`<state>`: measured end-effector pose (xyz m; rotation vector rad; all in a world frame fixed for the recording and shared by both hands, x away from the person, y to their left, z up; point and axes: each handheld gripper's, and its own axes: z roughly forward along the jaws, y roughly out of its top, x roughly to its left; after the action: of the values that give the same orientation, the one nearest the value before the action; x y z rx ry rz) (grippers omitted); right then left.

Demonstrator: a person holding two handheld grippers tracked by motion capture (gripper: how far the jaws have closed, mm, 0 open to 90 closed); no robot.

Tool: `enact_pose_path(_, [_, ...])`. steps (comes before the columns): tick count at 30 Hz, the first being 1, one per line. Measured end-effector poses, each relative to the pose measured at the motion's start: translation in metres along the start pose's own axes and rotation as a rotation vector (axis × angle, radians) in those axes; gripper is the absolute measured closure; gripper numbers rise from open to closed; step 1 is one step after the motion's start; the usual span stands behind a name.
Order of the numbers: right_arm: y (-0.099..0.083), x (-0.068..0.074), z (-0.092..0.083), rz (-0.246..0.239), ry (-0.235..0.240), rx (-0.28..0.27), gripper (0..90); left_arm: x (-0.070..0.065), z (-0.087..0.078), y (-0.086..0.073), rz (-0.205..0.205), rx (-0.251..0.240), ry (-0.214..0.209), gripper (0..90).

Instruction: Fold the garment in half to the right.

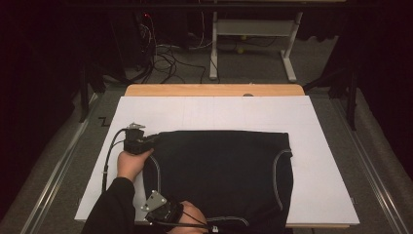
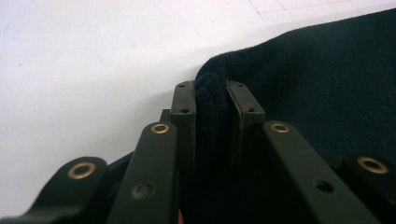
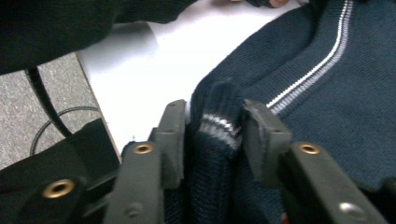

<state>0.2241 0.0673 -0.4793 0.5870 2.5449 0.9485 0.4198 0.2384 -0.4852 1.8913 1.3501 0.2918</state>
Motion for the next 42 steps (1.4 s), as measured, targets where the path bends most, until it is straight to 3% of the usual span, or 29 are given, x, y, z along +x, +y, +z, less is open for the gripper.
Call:
enact_pose_path(9, [0.0,-0.012,-0.001,0.018,0.059,0.004,71.2,0.0,0.0,0.0,-0.001,0.0,0.0,70.9])
enact_pose_path(22, [0.0,-0.014,-0.002,0.02,0.068,-0.008,73.7,0.0,0.0,0.0,-0.003,-0.001,0.001,71.1])
enact_pose_path(26, [0.0,-0.016,-0.004,0.037,0.08,-0.019,74.1,0.004,0.0,0.001,-0.03,0.004,-0.024,71.4])
enact_pose_path(30, [0.0,-0.017,-0.009,0.044,0.086,-0.045,74.5,0.004,-0.001,0.002,-0.031,0.007,-0.014,71.5])
enact_pose_path(35, [0.001,-0.02,-0.02,0.053,0.089,-0.089,74.6,0.006,-0.007,0.004,-0.072,-0.004,-0.02,71.6])
enact_pose_path(42, [-0.001,-0.026,-0.036,0.08,0.077,-0.167,74.5,-0.003,-0.016,0.011,-0.101,-0.05,0.002,71.4])
